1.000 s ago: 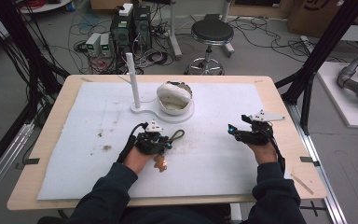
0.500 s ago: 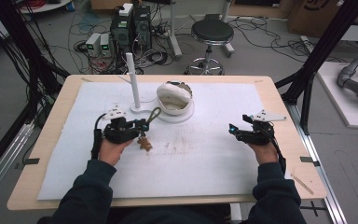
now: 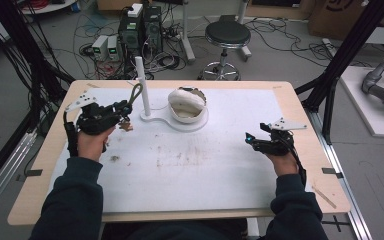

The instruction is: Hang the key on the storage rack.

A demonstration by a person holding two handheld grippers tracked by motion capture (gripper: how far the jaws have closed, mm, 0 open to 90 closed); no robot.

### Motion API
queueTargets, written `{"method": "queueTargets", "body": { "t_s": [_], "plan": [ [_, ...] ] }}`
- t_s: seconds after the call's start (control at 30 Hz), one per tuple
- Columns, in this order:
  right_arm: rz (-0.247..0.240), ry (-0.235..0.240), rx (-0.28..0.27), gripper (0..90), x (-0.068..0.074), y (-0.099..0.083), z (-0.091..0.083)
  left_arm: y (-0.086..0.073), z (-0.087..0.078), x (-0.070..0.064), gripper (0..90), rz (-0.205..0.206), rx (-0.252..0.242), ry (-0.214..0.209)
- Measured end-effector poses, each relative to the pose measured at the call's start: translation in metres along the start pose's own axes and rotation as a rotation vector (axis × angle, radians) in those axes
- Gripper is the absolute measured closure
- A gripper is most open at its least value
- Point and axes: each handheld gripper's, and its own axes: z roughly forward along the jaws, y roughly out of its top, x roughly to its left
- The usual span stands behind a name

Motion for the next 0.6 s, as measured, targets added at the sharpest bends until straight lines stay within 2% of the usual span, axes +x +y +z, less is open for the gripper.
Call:
{"method": "queueTargets", "body": {
  "t_s": [0.2,0.3,0.4,0.47,0.53,0.57,0.6],
  "plan": [
    [-0.003,0.001,-0.003,27.8,0.000,0.000,0.000,0.012,0.003,0.004,71.3,0.011,-0.011,0.023],
    [-0.003,0.002,-0.003,27.8,0.000,0.000,0.000,0.017,0.010,0.004,71.2,0.028,0.006,0.047],
    [-0.001,0.004,-0.002,27.9,-0.001,0.000,0.000,0.019,0.021,0.004,71.2,0.053,0.047,0.069],
    [0.000,0.005,-0.002,27.8,-0.001,0.000,0.000,0.018,0.024,0.004,71.2,0.054,0.052,0.076],
    [0.001,0.004,0.001,27.8,-0.001,0.000,0.000,0.017,0.027,0.006,71.2,0.056,0.064,0.097],
    [0.002,0.005,-0.001,27.8,-0.001,0.000,0.000,0.015,0.031,0.009,71.2,0.058,0.079,0.123],
    [0.002,0.005,-0.001,27.8,-0.001,0.000,0.000,0.015,0.031,0.009,71.2,0.058,0.079,0.123]
  ]
}}
